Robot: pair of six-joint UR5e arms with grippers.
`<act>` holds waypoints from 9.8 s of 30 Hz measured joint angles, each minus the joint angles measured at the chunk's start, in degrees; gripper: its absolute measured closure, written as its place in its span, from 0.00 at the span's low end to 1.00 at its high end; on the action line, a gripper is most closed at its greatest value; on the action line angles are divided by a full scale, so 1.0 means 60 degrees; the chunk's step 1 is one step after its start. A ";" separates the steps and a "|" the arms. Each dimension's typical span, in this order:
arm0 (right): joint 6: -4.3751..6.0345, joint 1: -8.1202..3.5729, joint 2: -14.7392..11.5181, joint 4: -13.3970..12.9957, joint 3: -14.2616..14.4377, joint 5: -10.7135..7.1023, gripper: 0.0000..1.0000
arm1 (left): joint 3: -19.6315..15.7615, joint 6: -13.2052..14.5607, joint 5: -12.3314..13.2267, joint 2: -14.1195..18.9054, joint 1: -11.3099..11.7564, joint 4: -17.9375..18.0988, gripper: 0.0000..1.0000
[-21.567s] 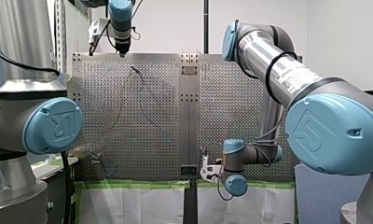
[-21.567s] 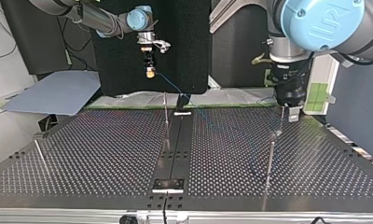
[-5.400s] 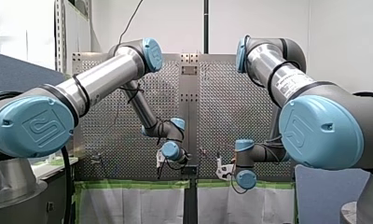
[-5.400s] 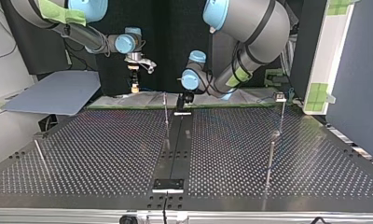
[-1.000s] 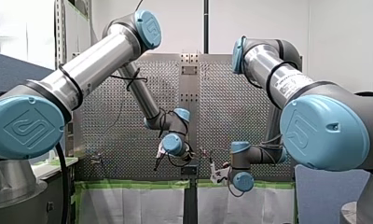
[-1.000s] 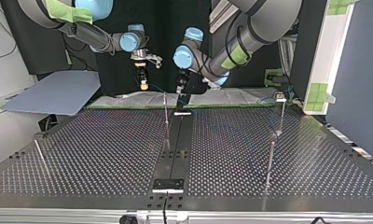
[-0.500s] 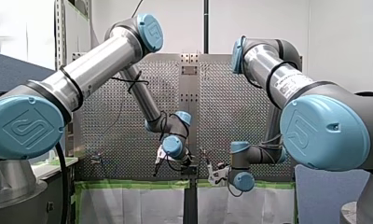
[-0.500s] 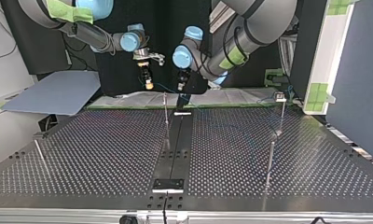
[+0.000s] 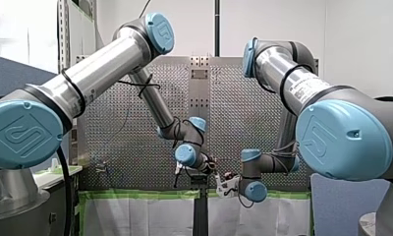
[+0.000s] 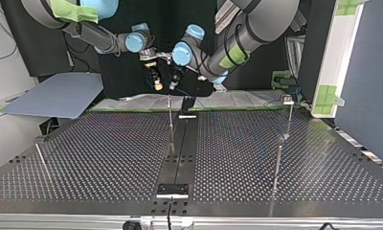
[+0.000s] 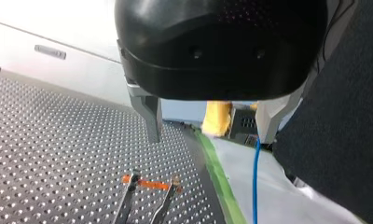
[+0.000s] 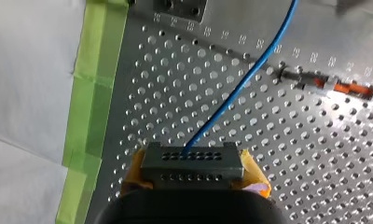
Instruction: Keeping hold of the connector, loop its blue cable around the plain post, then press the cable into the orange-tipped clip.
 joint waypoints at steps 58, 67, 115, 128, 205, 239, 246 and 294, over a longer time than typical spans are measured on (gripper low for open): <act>0.0029 0.0198 0.0003 -0.0051 0.0000 -0.0513 1.00 | 0.1583 -0.0114 -0.1305 -0.1424 0.0807 -0.1141 0.00; 0.0029 0.0202 0.0003 -0.0051 0.0000 -0.0514 1.00 | 0.1654 -0.0441 -0.1225 -0.1581 0.0871 -0.1069 0.00; 0.0372 -0.0189 0.0000 -0.0046 -0.0008 -0.0020 1.00 | 0.1656 -0.0301 -0.3542 -0.1463 -0.0406 -0.0519 0.98; 0.0367 -0.0318 -0.0392 0.0161 0.0000 -0.0167 1.00 | 0.1657 -0.0843 -0.3157 -0.1434 -0.0221 -0.0191 0.98; 0.1549 -0.0735 -0.0899 0.0031 -0.0344 -0.0159 1.00 | 0.1783 -0.2122 -0.0867 -0.1270 0.1106 0.0861 0.98; 0.1578 -0.1432 -0.0870 0.0802 -0.0849 -0.0212 1.00 | 0.3063 -0.1605 -0.1257 -0.1834 0.1459 -0.0585 0.91; 0.1557 -0.1474 -0.0872 0.1018 -0.0855 -0.0261 1.00 | 0.3010 -0.0914 -0.1941 -0.1828 0.1418 -0.1097 0.46; 0.1752 -0.1349 -0.0875 0.1299 -0.0851 -0.0205 1.00 | -0.0533 0.0388 -0.1428 0.0294 -0.0138 -0.0064 0.02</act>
